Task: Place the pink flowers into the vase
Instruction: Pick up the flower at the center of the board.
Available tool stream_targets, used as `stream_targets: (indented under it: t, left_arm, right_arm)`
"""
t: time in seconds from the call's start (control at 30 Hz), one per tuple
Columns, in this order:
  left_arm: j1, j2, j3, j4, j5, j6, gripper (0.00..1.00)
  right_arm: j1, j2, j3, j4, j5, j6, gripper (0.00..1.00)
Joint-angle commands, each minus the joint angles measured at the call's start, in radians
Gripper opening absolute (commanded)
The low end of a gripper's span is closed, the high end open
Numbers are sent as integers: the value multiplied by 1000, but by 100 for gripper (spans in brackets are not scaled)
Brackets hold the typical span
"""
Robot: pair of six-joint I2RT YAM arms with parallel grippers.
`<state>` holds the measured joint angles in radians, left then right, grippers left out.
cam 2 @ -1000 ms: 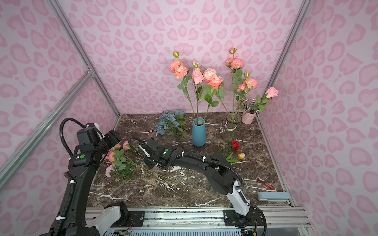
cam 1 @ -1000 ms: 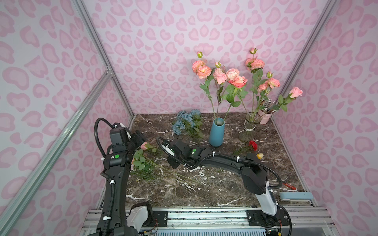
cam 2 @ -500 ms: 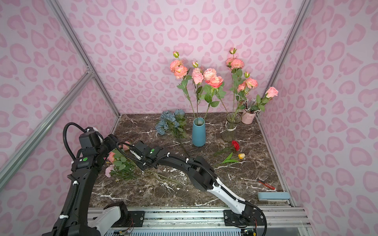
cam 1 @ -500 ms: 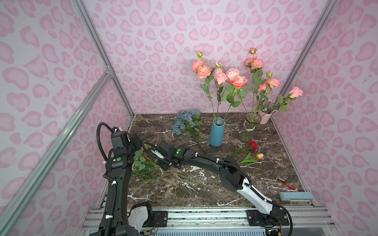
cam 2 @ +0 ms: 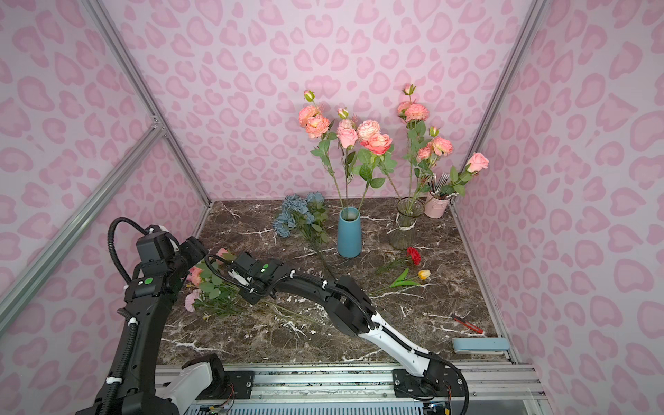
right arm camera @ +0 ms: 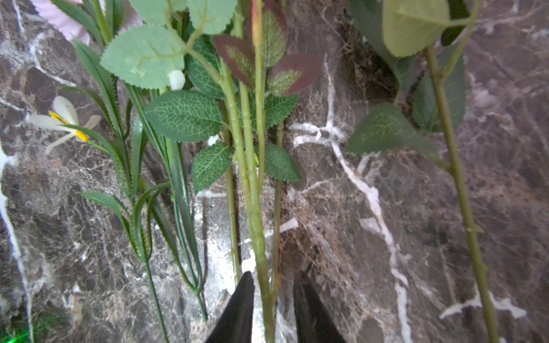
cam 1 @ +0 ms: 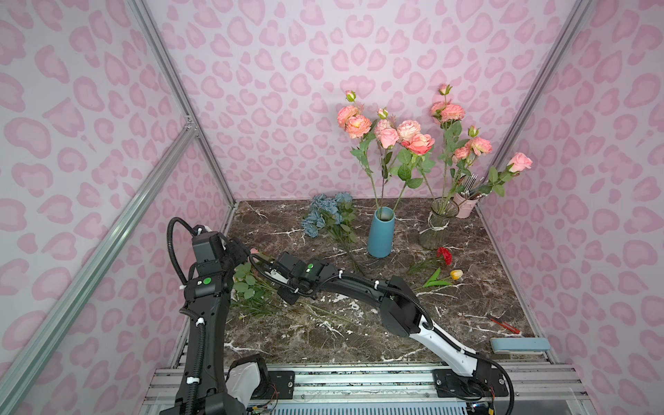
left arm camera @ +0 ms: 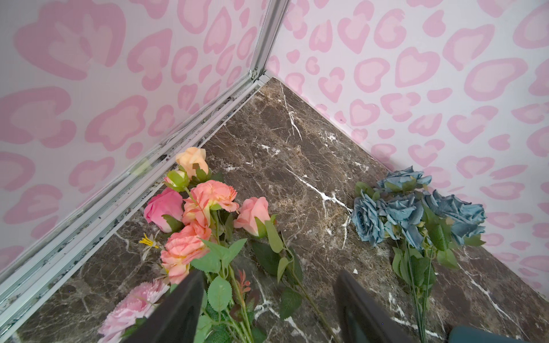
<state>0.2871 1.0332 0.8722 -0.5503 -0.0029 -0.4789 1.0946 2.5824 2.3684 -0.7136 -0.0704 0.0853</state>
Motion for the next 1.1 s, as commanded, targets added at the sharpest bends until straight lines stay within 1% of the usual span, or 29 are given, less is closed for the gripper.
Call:
stream_targets:
  t: [0.0, 0.53, 0.67, 0.87, 0.9, 1.07]
  left_arm:
    - [4, -3, -2, 48, 3, 2, 73]
    - [10, -5, -7, 52, 16, 2, 73]
    - [15, -3, -7, 54, 20, 2, 73]
    - [23, -5, -9, 56, 26, 0, 73]
    - [24, -5, -9, 56, 26, 0, 72]
    - [26, -7, -12, 56, 25, 0, 72]
  right_arm:
    - [8, 10, 17, -8, -14, -21, 28]
    - [8, 38, 44, 34, 13, -27, 25]
    - [6, 50, 56, 27, 24, -33, 20]
    - [4, 19, 61, 16, 97, -58, 1]
    - [4, 6, 60, 17, 104, -60, 0]
    - [5, -54, 58, 4, 130, -70, 0]
